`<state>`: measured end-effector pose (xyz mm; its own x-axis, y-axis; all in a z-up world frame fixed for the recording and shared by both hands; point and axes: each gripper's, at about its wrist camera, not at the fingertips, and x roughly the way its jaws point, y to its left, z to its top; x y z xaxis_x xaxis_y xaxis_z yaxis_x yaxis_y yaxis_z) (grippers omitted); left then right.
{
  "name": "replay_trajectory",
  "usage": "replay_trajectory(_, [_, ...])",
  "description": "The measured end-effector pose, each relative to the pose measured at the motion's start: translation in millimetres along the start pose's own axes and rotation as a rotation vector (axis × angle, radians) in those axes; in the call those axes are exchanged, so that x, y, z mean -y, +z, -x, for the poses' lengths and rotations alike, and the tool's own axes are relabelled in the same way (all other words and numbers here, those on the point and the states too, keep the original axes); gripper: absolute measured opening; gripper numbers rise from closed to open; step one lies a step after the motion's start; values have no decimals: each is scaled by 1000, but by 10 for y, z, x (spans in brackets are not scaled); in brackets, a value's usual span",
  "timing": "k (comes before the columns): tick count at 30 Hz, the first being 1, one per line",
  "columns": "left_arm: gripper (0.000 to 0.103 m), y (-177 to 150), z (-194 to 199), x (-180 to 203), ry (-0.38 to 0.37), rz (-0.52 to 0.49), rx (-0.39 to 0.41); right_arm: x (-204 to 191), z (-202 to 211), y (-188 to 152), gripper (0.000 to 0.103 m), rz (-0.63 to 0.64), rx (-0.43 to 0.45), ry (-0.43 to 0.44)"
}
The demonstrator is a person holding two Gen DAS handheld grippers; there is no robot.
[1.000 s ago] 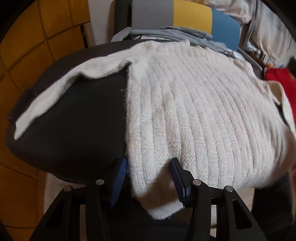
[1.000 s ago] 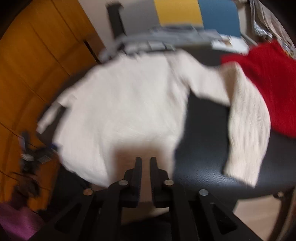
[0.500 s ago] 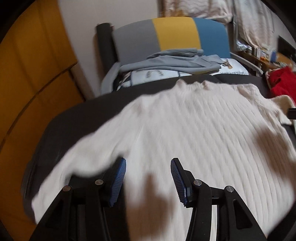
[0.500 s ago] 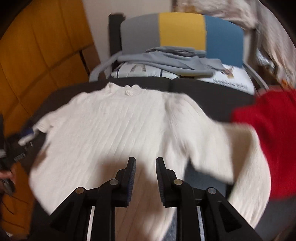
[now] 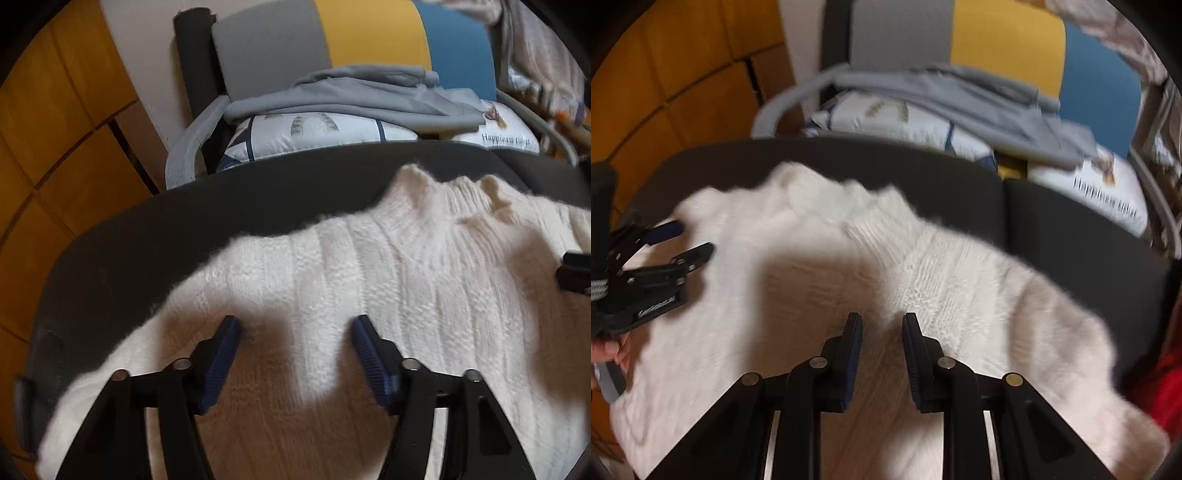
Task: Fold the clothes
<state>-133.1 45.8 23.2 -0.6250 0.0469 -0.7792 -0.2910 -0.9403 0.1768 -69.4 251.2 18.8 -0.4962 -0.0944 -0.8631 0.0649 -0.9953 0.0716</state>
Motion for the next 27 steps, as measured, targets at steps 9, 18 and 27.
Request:
replay_trajectory(9, [103, 75, -197, -228, 103, 65, 18, 98, -150, 184, 25, -96, 124, 5])
replay_trajectory(18, [95, -252, 648, 375, -84, 89, 80, 389, 1088, -782, 25, -142, 204, 60])
replay_trajectory(27, [103, -676, 652, 873, -77, 59, 19, 1194, 1965, -2512, 31, -340, 60, -88])
